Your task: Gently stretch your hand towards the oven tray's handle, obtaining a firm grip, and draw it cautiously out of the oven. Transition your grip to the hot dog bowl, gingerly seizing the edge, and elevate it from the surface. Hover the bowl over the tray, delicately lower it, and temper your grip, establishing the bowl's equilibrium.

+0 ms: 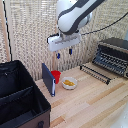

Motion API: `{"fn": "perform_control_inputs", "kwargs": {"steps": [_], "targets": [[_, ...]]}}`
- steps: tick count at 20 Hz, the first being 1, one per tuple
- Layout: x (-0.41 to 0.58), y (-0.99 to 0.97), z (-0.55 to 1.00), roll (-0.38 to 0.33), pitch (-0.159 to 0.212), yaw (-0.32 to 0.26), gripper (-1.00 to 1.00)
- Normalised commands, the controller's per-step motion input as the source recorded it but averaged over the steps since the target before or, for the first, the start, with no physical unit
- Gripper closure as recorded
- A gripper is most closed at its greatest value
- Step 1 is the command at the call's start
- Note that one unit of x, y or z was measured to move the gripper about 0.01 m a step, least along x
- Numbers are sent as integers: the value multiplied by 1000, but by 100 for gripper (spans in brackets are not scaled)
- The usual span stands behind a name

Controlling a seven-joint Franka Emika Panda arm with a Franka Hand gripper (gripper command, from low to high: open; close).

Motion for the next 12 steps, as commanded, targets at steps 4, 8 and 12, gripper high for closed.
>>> {"fn": "perform_control_inputs", "kwargs": {"steps": [4, 8, 12], "targets": [[29, -48, 17, -372, 0, 93, -100], [0, -34, 48, -348, 0, 150, -100], [-15, -31, 23, -339, 0, 179, -100]]}}
